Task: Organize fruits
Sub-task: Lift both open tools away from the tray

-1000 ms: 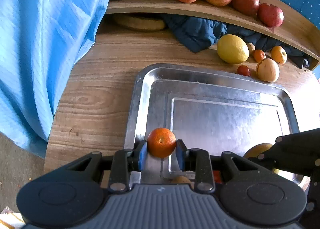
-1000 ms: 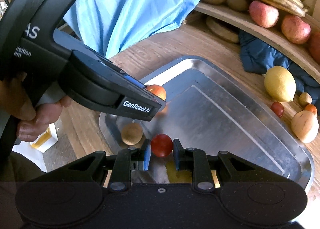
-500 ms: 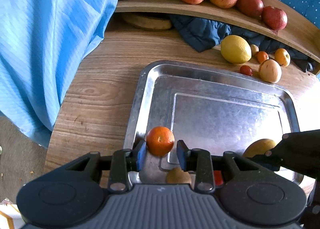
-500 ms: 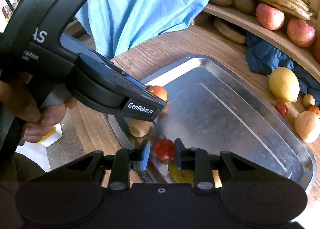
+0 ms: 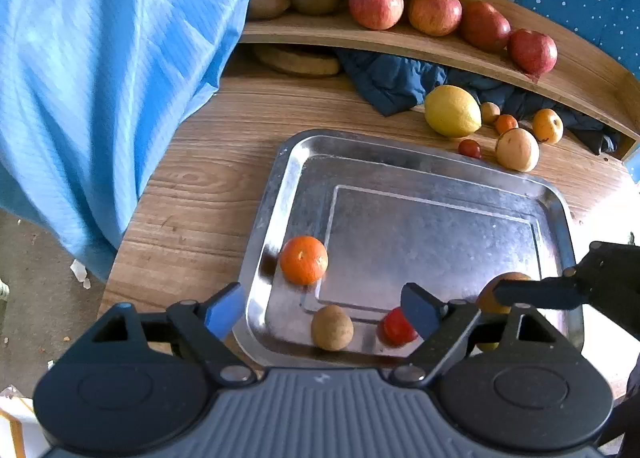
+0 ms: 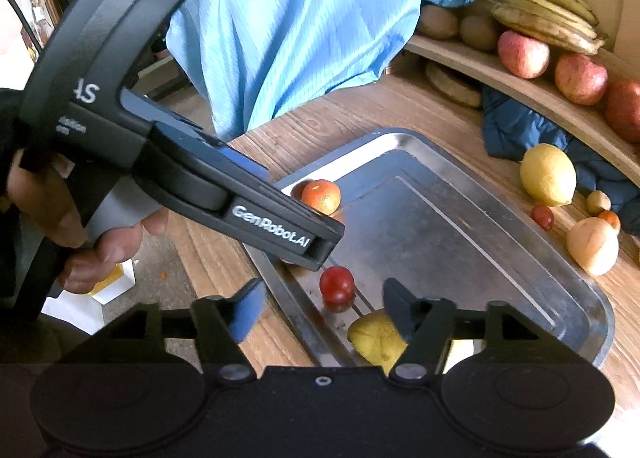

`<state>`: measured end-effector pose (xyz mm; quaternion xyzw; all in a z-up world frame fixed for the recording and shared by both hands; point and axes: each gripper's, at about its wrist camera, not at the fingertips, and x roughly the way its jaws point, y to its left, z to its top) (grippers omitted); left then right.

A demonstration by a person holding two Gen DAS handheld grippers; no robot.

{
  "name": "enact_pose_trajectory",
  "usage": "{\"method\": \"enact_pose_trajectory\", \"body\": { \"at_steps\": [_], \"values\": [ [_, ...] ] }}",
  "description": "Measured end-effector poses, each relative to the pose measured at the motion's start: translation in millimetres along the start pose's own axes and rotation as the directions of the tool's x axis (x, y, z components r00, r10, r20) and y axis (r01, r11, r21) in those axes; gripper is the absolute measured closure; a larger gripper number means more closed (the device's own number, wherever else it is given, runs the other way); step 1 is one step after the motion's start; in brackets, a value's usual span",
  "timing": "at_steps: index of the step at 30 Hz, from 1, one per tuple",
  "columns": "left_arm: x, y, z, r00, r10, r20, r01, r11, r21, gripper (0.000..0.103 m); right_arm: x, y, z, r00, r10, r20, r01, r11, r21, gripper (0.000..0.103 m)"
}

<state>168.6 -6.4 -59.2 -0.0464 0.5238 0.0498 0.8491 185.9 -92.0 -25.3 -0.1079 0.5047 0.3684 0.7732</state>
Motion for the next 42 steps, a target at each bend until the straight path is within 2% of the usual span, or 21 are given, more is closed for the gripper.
{"method": "enact_pose_trajectory", "body": {
  "at_steps": [9, 15, 21, 26, 32, 42],
  "values": [
    [-21, -1, -15, 1.0, 0.029, -0.01, -0.028, 0.999, 0.019, 0.008, -24, -9, -18, 0.999, -0.027, 0.03, 0.026, 0.999, 0.03, 0.018],
    [-27, -8, -26, 0.998, 0.03, -0.059, -0.026, 0.997, 0.066, 0.002, -36, -19, -31, 0.998, -0.058, 0.027, 0.056, 0.996, 0.076, 0.009],
    [-25, -28, -22, 0.994, 0.058, -0.098, -0.041, 0.986, 0.159, 0.001, -44, -30, -45, 0.993, -0.114, -0.001, 0.113, 0.985, 0.128, 0.001],
    [-28, -41, -14, 0.995, 0.055, -0.088, -0.034, 0.975, 0.219, 0.001, -48, -40, -54, 0.985, -0.169, -0.031, 0.172, 0.968, 0.18, 0.001],
    [-21, -47, -2, 0.996, 0.047, -0.081, -0.026, 0.97, 0.243, 0.001, -52, -53, -59, 0.979, -0.203, -0.032, 0.204, 0.95, 0.235, 0.001],
    [-4, -47, 24, 0.996, 0.025, -0.08, -0.002, 0.962, 0.272, 0.001, -49, -70, -48, 0.968, -0.25, -0.025, 0.246, 0.925, 0.29, 0.001]
  ]
}}
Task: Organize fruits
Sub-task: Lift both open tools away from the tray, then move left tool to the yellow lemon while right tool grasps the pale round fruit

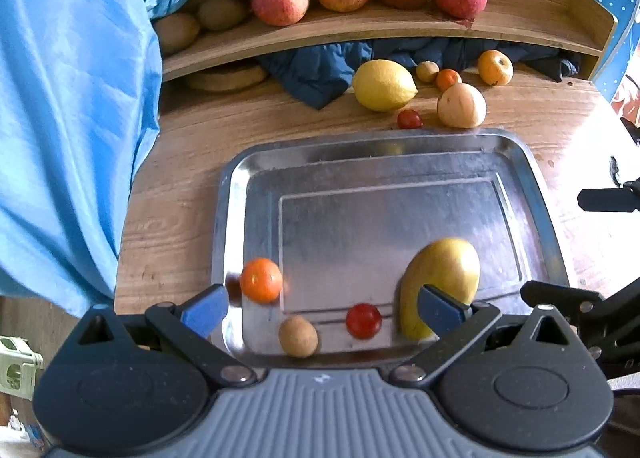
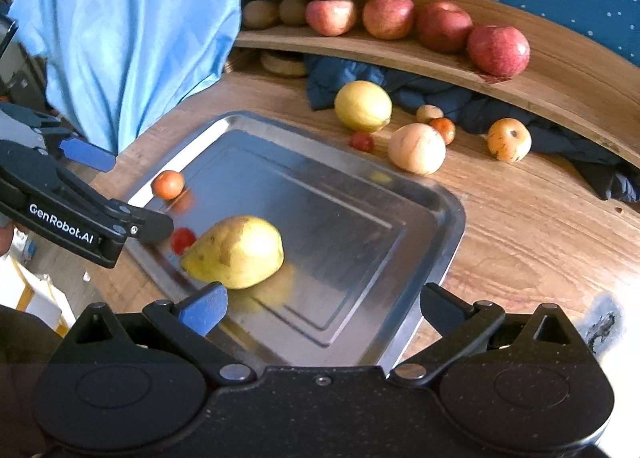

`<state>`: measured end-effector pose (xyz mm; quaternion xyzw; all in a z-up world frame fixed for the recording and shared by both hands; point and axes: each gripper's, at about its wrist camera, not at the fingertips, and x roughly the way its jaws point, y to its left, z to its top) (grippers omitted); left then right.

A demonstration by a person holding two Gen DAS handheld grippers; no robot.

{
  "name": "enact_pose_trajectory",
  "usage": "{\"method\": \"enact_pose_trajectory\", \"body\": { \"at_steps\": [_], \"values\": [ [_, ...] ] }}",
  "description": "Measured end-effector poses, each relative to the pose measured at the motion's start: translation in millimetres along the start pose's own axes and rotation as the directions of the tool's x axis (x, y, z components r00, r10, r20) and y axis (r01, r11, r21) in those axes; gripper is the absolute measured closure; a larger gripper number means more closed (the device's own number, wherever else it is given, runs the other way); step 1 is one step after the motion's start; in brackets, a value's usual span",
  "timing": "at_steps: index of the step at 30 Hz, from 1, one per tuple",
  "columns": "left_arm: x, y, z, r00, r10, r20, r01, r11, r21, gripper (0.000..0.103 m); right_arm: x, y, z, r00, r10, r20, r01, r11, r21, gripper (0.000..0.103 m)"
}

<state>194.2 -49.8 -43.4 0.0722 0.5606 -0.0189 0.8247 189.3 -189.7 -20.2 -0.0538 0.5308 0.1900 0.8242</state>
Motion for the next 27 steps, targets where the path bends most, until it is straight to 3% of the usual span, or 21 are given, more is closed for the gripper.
{"method": "enact_pose_trajectory", "body": {
  "at_steps": [14, 27],
  "values": [
    [25, 20, 44, 0.999, -0.033, 0.019, 0.032, 0.999, 0.033, 0.001, 18, -12, 28, 0.996, -0.077, 0.036, 0.073, 0.992, 0.099, 0.001],
    [55, 16, 84, 0.995, -0.097, 0.027, 0.093, 0.99, 0.106, 0.001, 39, -28, 45, 0.99, -0.139, 0.007, 0.136, 0.976, 0.172, 0.001]
  ]
}}
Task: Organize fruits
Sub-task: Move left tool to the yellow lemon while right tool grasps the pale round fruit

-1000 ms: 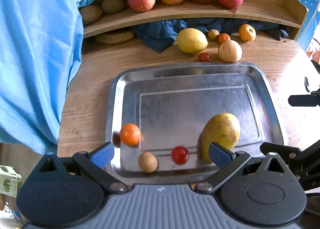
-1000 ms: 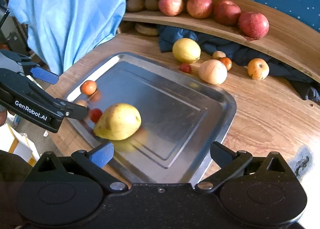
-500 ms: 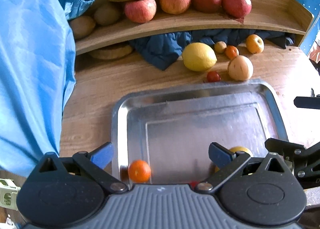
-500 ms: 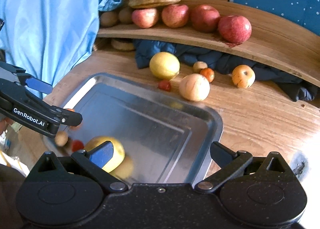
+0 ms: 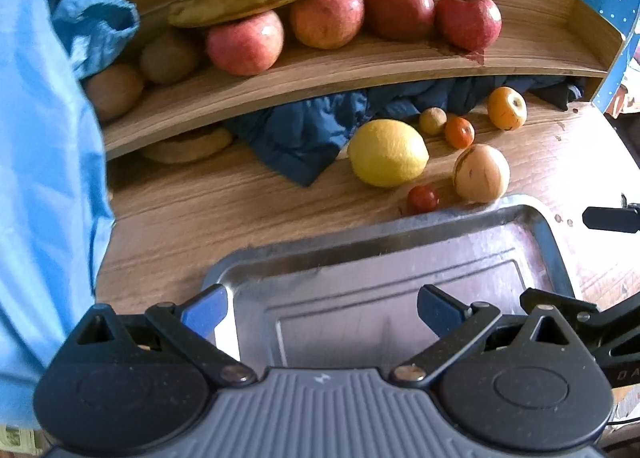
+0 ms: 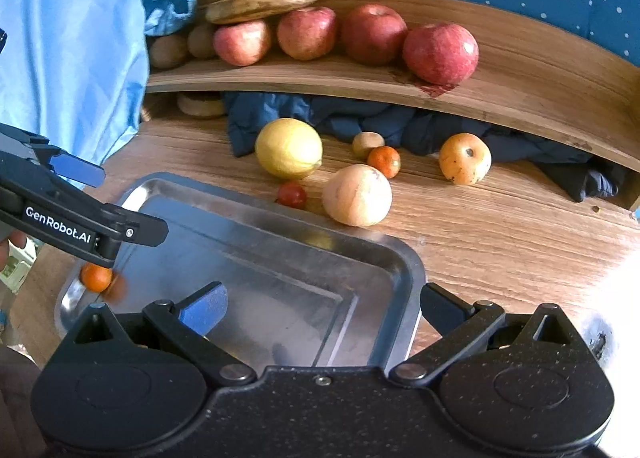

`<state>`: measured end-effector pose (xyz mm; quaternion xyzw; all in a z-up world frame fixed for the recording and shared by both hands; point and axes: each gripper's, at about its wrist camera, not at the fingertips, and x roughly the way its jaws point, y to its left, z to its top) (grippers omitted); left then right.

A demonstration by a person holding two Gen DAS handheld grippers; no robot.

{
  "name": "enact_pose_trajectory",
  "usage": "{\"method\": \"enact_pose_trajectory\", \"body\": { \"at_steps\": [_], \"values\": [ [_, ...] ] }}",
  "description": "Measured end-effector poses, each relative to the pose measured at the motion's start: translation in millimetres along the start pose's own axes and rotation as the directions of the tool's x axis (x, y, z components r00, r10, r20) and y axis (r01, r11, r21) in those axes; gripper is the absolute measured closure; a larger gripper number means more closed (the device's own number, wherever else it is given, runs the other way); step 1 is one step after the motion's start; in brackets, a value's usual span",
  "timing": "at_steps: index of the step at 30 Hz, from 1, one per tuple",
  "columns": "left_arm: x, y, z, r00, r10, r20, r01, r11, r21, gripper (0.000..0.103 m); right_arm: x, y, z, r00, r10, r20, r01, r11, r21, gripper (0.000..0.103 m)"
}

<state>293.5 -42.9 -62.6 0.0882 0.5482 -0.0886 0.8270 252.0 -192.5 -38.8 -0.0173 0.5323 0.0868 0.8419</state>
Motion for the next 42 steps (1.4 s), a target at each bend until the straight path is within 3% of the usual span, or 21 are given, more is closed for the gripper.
{"method": "enact_pose_trajectory", "body": {
  "at_steps": [19, 26, 42],
  "values": [
    [35, -12, 48, 0.994, -0.105, 0.039, 0.105, 0.994, 0.001, 0.001, 27, -22, 22, 0.995, -0.096, 0.022, 0.093, 0.989, 0.114, 0.001],
    [46, -14, 59, 0.991, -0.121, 0.054, 0.122, 0.992, -0.024, 0.001, 38, -23, 29, 0.996, -0.089, 0.024, 0.085, 0.99, 0.115, 0.001],
    [72, -24, 76, 0.988, -0.14, 0.07, 0.144, 0.988, -0.049, 0.001, 68, -27, 41, 0.997, -0.072, 0.013, 0.069, 0.99, 0.125, 0.017]
  ]
}}
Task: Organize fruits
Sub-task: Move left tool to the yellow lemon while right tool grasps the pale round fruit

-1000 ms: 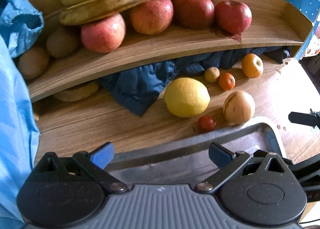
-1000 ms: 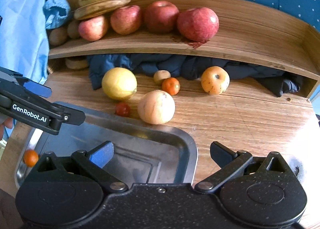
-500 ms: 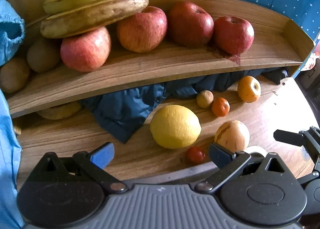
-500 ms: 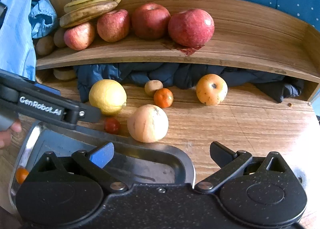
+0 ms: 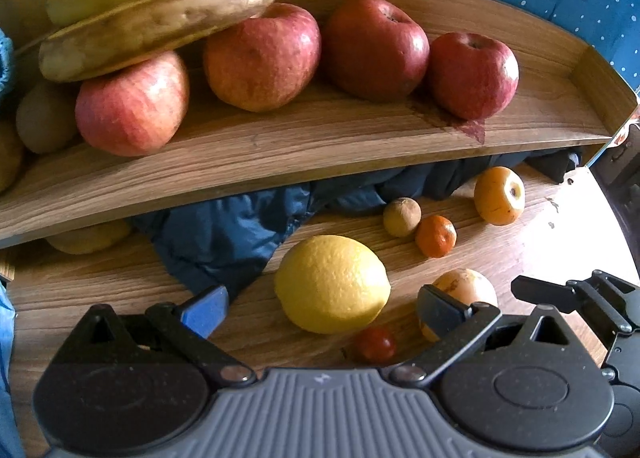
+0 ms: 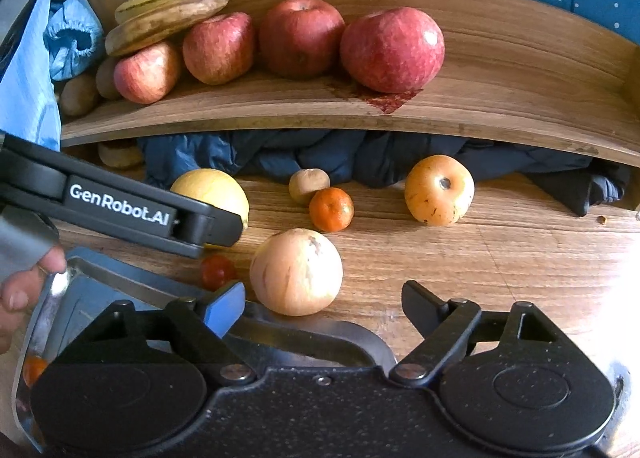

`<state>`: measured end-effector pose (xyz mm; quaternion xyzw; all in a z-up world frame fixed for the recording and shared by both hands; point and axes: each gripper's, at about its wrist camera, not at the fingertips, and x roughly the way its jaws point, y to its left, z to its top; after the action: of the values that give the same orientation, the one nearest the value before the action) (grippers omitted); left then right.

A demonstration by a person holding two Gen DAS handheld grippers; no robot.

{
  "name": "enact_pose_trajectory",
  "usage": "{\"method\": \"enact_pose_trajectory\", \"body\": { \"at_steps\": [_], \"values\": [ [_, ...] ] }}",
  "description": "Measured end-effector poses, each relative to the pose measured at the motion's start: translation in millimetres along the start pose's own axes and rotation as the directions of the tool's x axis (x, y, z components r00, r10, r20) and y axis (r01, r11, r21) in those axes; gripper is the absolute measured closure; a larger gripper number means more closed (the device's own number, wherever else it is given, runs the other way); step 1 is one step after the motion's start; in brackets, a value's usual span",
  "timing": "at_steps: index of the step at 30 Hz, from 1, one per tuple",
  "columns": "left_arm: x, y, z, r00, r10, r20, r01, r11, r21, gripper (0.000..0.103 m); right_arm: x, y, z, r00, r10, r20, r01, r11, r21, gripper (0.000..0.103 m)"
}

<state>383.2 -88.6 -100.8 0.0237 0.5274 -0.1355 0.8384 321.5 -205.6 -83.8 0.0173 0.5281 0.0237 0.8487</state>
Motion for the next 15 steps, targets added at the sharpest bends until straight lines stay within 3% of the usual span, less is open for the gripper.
{"method": "enact_pose_trajectory", "body": {
  "at_steps": [6, 15],
  "values": [
    [6, 2, 2, 1.0, 0.005, -0.009, -0.005, 1.0, -0.01, 0.001, 6, 0, 1, 1.0, 0.011, -0.006, -0.011, 1.0, 0.0, 0.022],
    [7, 4, 4, 1.0, -0.004, -0.015, 0.004, 1.0, -0.006, 0.017, 14, 5, 4, 0.999, 0.035, -0.008, -0.035, 0.999, -0.003, 0.036]
  ]
}}
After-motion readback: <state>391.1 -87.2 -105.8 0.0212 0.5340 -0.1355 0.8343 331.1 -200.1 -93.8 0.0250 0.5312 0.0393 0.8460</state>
